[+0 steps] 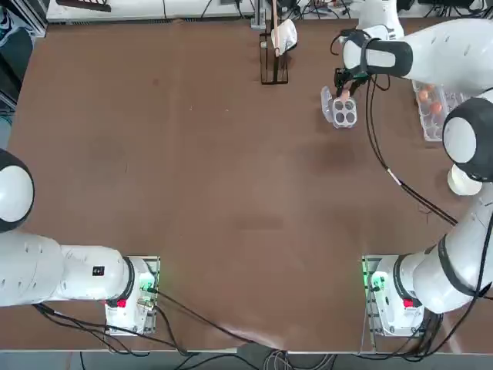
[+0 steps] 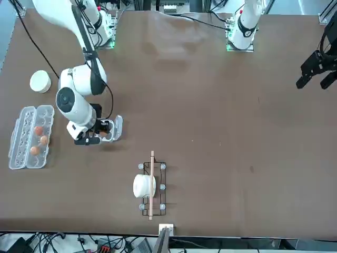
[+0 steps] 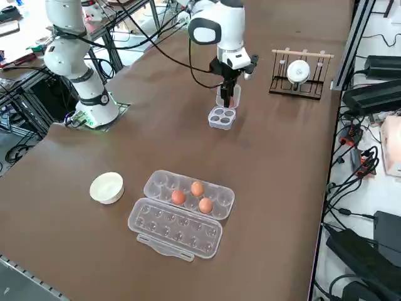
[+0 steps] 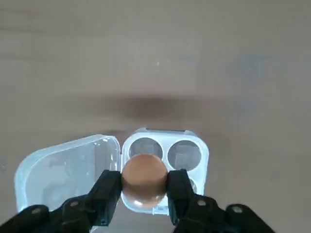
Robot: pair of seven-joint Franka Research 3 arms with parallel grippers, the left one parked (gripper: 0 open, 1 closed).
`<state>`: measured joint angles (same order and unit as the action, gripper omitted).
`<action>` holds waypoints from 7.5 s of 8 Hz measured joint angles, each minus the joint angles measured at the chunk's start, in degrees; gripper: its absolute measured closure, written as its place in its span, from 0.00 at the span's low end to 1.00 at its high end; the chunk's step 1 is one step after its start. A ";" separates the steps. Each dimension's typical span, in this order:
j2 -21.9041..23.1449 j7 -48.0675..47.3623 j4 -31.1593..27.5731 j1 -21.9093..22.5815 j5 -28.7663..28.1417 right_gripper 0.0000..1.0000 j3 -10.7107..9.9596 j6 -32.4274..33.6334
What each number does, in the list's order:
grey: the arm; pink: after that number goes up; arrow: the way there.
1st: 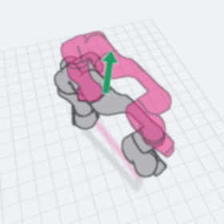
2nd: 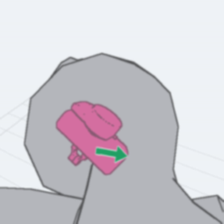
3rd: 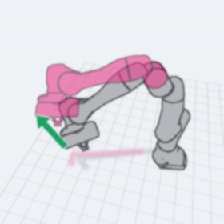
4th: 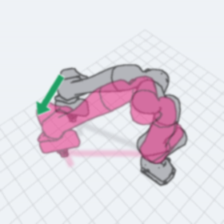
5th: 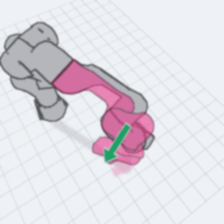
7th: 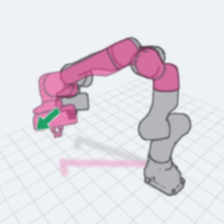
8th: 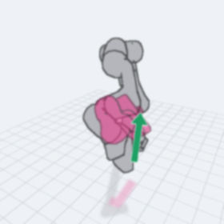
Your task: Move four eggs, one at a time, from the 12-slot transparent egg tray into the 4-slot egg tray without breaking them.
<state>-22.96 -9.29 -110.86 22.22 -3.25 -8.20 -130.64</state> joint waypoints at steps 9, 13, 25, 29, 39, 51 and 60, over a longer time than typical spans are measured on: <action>-0.46 -0.20 -3.25 1.18 0.00 0.44 0.43 -0.17; -0.45 -0.39 -3.32 1.05 0.00 0.17 0.15 -0.17; 6.40 53.54 4.13 -21.79 4.17 0.00 -4.26 10.11; 3.35 77.77 4.24 -28.66 9.40 0.00 -4.20 3.14; -7.22 111.78 8.28 -31.38 -1.39 0.03 -3.92 -3.02; -12.76 114.36 10.40 -32.61 -1.41 0.20 -3.60 -3.38; -12.82 114.51 11.01 -32.88 -3.20 0.45 -3.49 -3.82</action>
<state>-35.78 105.22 -99.85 -10.67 -6.45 -11.68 -134.46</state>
